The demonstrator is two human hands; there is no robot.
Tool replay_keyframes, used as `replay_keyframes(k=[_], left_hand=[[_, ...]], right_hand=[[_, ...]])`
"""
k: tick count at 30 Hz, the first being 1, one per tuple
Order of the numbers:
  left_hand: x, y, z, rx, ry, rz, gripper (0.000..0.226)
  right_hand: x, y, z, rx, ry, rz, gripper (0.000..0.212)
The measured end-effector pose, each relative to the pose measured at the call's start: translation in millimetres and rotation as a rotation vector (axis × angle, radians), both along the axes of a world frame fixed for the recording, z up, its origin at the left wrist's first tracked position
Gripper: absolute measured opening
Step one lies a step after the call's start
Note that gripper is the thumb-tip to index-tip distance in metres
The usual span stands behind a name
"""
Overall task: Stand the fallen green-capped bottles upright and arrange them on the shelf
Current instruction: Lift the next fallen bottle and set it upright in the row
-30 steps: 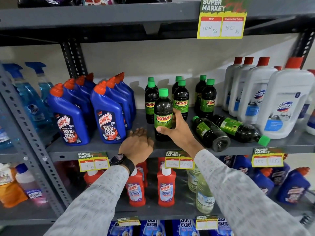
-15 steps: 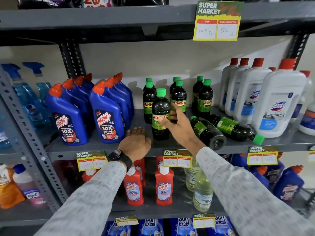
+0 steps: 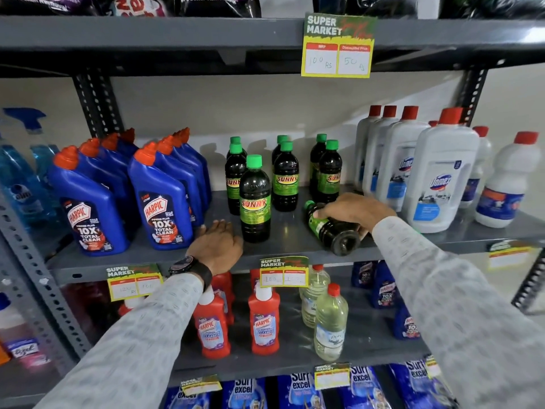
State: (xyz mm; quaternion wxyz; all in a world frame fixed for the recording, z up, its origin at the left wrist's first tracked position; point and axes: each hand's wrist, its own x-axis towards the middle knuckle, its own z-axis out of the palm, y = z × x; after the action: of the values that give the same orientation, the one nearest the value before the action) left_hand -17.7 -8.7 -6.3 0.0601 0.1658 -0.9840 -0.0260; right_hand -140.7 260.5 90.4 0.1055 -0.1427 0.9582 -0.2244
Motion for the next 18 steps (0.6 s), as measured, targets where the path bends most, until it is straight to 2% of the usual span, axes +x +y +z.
replay_keyframes(k=[3, 8, 13, 15, 18], left_hand=[[0, 0, 1, -0.008, -0.007, 0.006, 0.067], [1, 0, 1, -0.007, -0.001, -0.012, 0.067], [2, -4, -2, -0.033, 0.007, -0.020, 0.076], [1, -4, -2, -0.025, -0.009, -0.018, 0.076], [1, -1, -1, 0.038, 0.008, 0.011, 0.067]], right_hand=[[2, 1, -3, -0.175, -0.087, -0.037, 0.045], [9, 1, 11, -0.367, -0.067, -0.013, 0.043], [18, -8, 21, -0.800, 0.020, -0.017, 0.032], [18, -18, 10, -0.857, 0.124, -0.043, 0.037], [18, -27, -19, -0.824, 0.282, -0.076, 0.060]])
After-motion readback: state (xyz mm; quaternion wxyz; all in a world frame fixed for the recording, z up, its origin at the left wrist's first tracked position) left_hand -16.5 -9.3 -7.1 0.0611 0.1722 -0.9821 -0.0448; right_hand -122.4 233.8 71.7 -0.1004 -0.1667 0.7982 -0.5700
